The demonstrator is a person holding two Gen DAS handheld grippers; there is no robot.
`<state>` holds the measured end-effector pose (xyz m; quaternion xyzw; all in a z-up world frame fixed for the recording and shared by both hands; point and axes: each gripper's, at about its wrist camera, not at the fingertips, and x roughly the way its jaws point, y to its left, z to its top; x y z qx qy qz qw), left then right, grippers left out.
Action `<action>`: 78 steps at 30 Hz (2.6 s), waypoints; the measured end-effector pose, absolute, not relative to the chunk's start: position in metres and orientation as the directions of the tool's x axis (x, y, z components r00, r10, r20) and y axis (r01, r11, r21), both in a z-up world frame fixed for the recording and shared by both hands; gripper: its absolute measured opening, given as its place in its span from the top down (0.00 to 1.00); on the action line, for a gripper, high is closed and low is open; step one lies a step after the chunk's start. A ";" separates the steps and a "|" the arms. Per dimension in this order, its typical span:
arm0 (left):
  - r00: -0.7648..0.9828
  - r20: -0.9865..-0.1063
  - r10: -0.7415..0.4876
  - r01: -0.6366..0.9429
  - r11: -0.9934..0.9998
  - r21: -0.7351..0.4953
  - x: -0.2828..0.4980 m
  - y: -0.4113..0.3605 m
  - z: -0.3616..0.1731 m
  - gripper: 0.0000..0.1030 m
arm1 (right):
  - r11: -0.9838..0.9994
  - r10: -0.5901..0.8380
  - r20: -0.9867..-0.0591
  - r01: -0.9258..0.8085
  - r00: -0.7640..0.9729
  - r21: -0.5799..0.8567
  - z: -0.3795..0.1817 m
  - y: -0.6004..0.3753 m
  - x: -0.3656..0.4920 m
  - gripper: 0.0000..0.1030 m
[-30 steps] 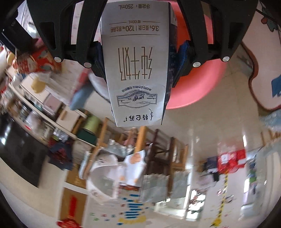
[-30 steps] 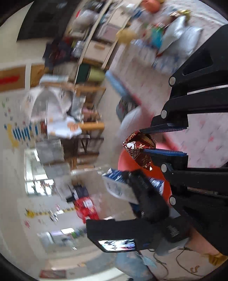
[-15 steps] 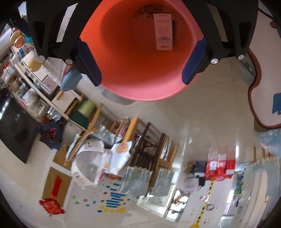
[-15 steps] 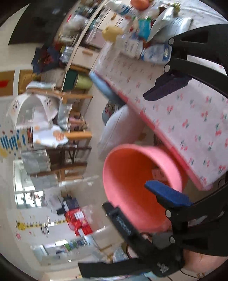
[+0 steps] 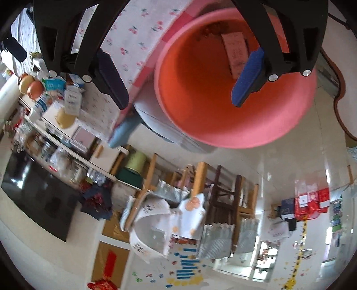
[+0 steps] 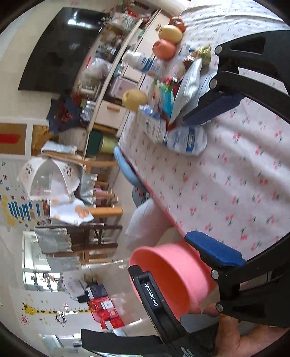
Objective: Collect trash
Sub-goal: 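Carry both items over the pink bucket and open both tools to drop them, then move both open tools back over the table toward the remaining trash, then grasp the white MagicDay bottle with the left tool while the right tool grasps a silver bag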
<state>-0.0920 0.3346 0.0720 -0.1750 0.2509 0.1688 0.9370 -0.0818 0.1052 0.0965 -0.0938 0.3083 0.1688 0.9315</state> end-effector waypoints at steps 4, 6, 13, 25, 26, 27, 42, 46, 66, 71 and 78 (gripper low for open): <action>0.810 -0.548 0.209 -0.383 0.896 -0.224 -0.089 0.319 0.067 0.09 | 0.941 0.224 -0.592 -0.329 0.774 -0.074 0.097 0.082 -0.086 0.07; 0.816 -0.545 0.195 -0.360 0.908 -0.214 -0.089 0.309 0.066 0.09 | 0.947 0.220 -0.593 -0.315 0.774 -0.059 0.096 0.074 -0.086 0.07; 0.828 -0.523 0.202 -0.322 0.935 -0.149 -0.086 0.277 0.070 0.09 | 0.962 0.193 -0.585 -0.270 0.788 -0.046 0.094 0.045 -0.086 0.07; 0.835 -0.515 0.194 -0.251 0.967 -0.041 -0.072 0.219 0.074 0.09 | 0.978 0.156 -0.589 -0.207 0.793 -0.020 0.085 0.000 -0.080 0.07; 0.836 -0.515 0.188 -0.240 0.970 -0.035 -0.071 0.214 0.074 0.09 | 0.979 0.154 -0.591 -0.203 0.792 -0.017 0.085 -0.005 -0.079 0.07; 0.838 -0.515 0.180 -0.226 0.974 -0.028 -0.070 0.208 0.074 0.09 | 0.980 0.151 -0.593 -0.197 0.791 -0.014 0.084 -0.009 -0.078 0.07; 0.835 -0.548 0.043 -0.051 0.999 -0.001 -0.063 0.139 0.066 0.09 | 0.986 0.097 -0.647 0.015 0.756 0.165 0.085 -0.138 -0.046 0.07; 0.817 -0.575 -0.047 0.041 0.999 -0.024 -0.062 0.121 0.059 0.09 | 0.985 0.072 -0.663 0.052 0.745 0.167 0.080 -0.167 -0.035 0.07; 0.720 -0.693 -0.040 -0.076 0.988 -0.136 0.008 0.145 0.028 0.09 | 0.921 0.323 -0.702 -0.040 0.635 0.388 0.036 -0.189 0.049 0.08; 0.690 -0.723 -0.018 -0.076 0.992 -0.097 0.026 0.137 0.017 0.12 | 0.918 0.353 -0.724 -0.071 0.593 0.389 0.021 -0.181 0.064 0.21; 0.671 -0.741 -0.009 -0.078 0.994 -0.082 0.044 0.130 0.008 0.18 | 0.911 0.386 -0.720 -0.117 0.577 0.395 0.015 -0.171 0.073 0.21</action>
